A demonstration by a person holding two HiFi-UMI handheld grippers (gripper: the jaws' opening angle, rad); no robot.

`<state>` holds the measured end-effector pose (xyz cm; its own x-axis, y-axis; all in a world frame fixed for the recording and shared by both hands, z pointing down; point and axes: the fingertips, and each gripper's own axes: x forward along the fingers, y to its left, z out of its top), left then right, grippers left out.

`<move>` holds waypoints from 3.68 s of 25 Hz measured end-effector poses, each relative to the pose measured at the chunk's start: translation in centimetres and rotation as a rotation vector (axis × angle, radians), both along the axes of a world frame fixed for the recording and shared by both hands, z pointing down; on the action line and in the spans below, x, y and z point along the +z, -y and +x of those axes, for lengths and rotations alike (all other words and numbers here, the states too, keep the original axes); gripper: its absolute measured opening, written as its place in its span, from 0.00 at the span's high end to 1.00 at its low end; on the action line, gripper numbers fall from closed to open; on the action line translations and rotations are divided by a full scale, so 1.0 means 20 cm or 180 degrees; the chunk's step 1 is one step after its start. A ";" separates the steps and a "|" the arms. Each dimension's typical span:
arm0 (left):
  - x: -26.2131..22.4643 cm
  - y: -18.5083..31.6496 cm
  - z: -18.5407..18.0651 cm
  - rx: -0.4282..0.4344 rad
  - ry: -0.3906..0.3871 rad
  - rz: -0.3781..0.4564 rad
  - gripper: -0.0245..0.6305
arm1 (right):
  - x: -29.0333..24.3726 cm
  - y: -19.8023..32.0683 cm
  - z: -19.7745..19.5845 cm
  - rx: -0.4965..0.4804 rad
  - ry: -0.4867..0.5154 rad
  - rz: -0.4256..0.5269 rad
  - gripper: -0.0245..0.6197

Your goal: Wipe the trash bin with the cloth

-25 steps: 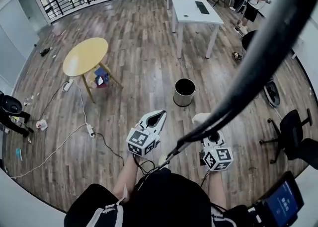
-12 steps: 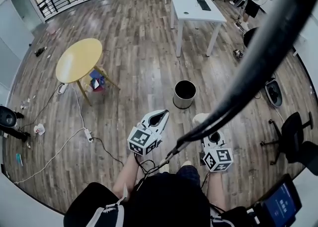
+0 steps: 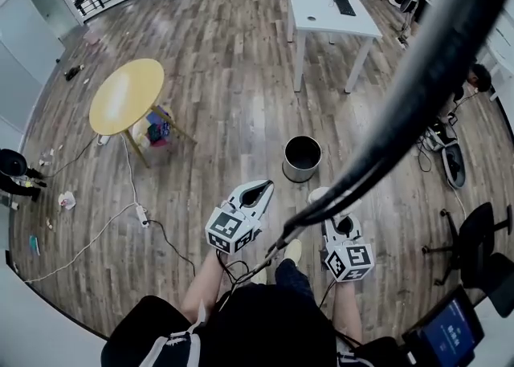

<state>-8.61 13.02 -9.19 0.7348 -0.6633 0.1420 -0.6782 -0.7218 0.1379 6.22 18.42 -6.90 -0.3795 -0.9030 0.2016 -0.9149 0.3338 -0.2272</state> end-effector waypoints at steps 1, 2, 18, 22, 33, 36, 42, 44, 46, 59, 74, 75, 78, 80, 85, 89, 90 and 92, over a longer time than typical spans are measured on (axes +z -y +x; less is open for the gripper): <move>0.02 0.08 0.05 -0.0035 0.0015 -0.0008 0.97 | 0.02 0.08 0.05 -0.0038 -0.0008 -0.0012 0.82; 0.03 0.14 0.09 -0.0075 0.0025 -0.0009 0.97 | 0.03 0.14 0.08 -0.0079 -0.0015 -0.0018 0.82; 0.21 0.53 0.23 -0.0335 0.0128 -0.0029 0.97 | 0.26 0.52 0.23 -0.0442 0.0062 -0.0079 0.82; 0.38 0.57 0.20 -0.0321 0.0136 -0.0066 0.97 | 0.40 0.55 0.20 -0.0425 0.0024 -0.0068 0.82; 1.14 0.80 0.14 -0.0247 0.0068 -0.0070 0.97 | 1.14 0.80 0.14 -0.0410 -0.0085 0.0000 0.82; 1.39 0.87 0.11 -0.0230 0.0088 -0.0057 0.97 | 1.37 0.87 0.11 -0.0415 -0.0083 0.0041 0.82; 1.80 1.03 0.11 -0.0188 0.0057 -0.0041 0.97 | 1.81 1.00 0.10 -0.0376 -0.0097 0.0036 0.82; 1.93 1.08 0.13 -0.0172 0.0041 -0.0025 0.97 | 1.96 1.04 0.09 -0.0382 -0.0101 0.0022 0.82; 2.06 1.13 0.15 -0.0118 0.0062 -0.0005 0.97 | 2.10 1.08 0.09 -0.0387 -0.0104 0.0010 0.82; 2.75 1.29 0.14 -0.0094 0.0190 0.0053 0.97 | 2.82 1.25 0.00 -0.0575 -0.0098 0.0006 0.82; 3.34 1.39 0.05 -0.0246 0.0195 0.0029 0.97 | 3.40 1.46 -0.23 -0.0738 -0.0069 0.0096 0.82; 3.36 1.39 0.05 -0.0248 0.0199 0.0024 0.97 | 3.43 1.47 -0.23 -0.0723 -0.0069 0.0091 0.82; 3.41 1.37 0.03 -0.0233 0.0211 0.0019 0.97 | 3.50 1.50 -0.22 -0.0686 -0.0096 0.0075 0.82; 3.43 1.36 0.02 -0.0242 0.0197 0.0004 0.97 | 3.53 1.51 -0.21 -0.0655 -0.0133 0.0070 0.82; 3.44 1.37 0.01 -0.0306 0.0151 -0.0008 0.97 | 3.57 1.52 -0.05 -0.0404 -0.0176 0.0034 0.82; 3.45 1.36 0.04 -0.0284 0.0112 0.0008 0.97 | 3.58 1.46 0.11 -0.0213 -0.0241 0.0043 0.82; 3.45 1.36 0.04 -0.0280 0.0108 0.0015 0.97 | 3.59 1.45 0.15 -0.0156 -0.0246 0.0039 0.82; 3.45 1.37 0.05 -0.0266 0.0100 0.0027 0.97 | 3.59 1.45 0.23 -0.0042 -0.0257 0.0033 0.82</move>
